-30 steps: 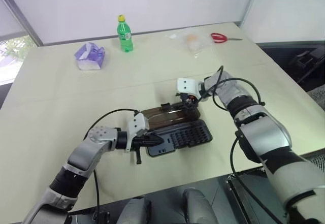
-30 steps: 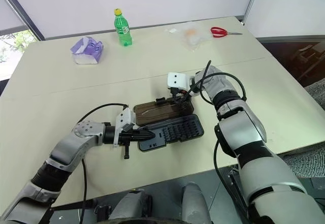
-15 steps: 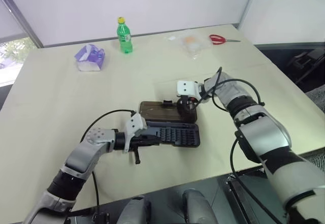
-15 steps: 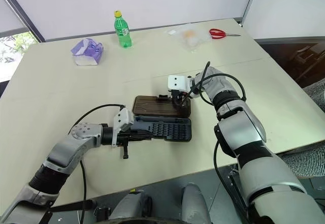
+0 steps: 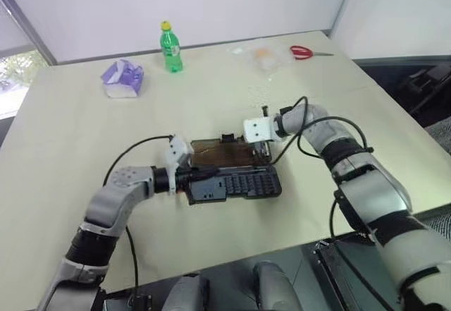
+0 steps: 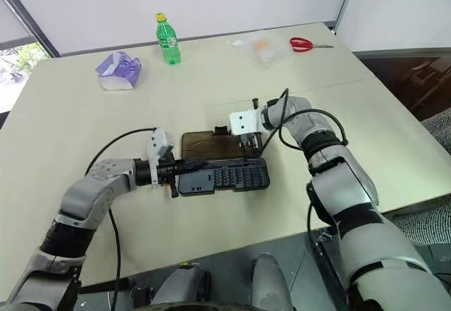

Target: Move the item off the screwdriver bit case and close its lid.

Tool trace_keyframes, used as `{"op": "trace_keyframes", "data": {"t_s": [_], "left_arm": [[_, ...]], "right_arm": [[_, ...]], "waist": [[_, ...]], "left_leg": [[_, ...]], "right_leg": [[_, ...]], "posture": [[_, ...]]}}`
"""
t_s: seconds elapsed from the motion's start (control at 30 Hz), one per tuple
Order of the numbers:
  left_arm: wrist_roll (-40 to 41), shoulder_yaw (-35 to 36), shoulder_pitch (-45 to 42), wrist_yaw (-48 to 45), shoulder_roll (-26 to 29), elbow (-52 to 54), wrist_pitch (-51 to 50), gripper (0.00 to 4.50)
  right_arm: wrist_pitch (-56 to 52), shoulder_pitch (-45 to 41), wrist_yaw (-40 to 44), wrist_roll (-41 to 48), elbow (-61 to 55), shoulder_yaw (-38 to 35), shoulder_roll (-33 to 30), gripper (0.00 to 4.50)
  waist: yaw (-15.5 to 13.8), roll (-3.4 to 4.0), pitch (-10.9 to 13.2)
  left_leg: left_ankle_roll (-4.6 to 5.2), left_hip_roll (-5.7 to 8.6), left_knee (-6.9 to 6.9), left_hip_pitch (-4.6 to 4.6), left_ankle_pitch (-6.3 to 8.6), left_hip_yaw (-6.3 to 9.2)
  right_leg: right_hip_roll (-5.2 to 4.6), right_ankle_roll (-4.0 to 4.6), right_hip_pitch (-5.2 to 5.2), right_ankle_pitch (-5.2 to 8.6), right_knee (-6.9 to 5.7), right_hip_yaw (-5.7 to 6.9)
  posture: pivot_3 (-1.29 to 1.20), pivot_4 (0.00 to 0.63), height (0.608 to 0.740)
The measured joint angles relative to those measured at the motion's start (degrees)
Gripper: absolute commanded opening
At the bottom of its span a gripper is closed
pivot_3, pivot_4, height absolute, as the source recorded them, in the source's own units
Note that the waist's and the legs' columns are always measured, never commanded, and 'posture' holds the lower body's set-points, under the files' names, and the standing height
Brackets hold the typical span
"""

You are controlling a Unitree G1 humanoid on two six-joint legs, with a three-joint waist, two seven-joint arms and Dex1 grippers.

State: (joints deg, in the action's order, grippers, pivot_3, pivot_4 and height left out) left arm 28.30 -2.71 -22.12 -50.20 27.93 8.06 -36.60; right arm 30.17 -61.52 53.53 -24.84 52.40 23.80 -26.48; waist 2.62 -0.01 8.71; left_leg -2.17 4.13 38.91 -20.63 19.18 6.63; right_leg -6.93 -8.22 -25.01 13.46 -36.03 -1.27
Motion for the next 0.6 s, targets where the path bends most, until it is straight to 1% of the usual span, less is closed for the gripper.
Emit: {"op": "trace_keyframes", "data": {"t_s": [0.2,0.33,0.5,0.6], "left_arm": [[5.8,6.6,-6.1,4.6,-2.4,-0.3,-4.0,0.00],[8.7,11.8,-10.7,7.4,-2.1,-2.7,-5.3,0.00],[8.1,14.5,-13.1,8.6,-0.7,-10.3,-3.7,0.00],[4.2,13.2,-13.1,7.5,0.7,-16.9,0.5,0.00]], "right_arm": [[-5.0,7.3,-2.0,-0.3,-19.4,-0.6,-3.2,0.03],[-8.9,10.5,-3.6,-1.6,-28.4,-0.7,-4.3,0.03],[-13.6,13.9,-4.9,-2.6,-37.3,-1.0,-5.1,0.03],[-17.3,16.1,-4.8,-2.5,-41.8,-1.7,-5.2,0.03]], "waist": [[-0.1,-0.03,0.0],[-0.1,-0.04,0.0],[-0.1,-0.04,0.0],[-0.2,-0.04,0.0]], "left_leg": [[-0.01,0.01,0.02,-0.22,0.00,0.01],[-0.01,0.01,0.09,-0.38,0.00,-0.01],[-0.02,0.04,0.09,-0.42,0.00,0.00],[-0.02,0.04,0.10,-0.44,0.00,0.01]], "right_leg": [[0.00,0.00,-0.23,0.00,0.00,0.00],[0.00,0.00,-0.37,0.00,0.01,0.00],[0.00,0.00,-0.38,0.00,0.02,0.01],[0.00,0.00,-0.38,0.00,0.03,0.02]], "posture": [[0.00,0.150,0.740],[0.00,0.150,0.740],[0.00,0.150,0.740],[0.00,0.150,0.740]]}}
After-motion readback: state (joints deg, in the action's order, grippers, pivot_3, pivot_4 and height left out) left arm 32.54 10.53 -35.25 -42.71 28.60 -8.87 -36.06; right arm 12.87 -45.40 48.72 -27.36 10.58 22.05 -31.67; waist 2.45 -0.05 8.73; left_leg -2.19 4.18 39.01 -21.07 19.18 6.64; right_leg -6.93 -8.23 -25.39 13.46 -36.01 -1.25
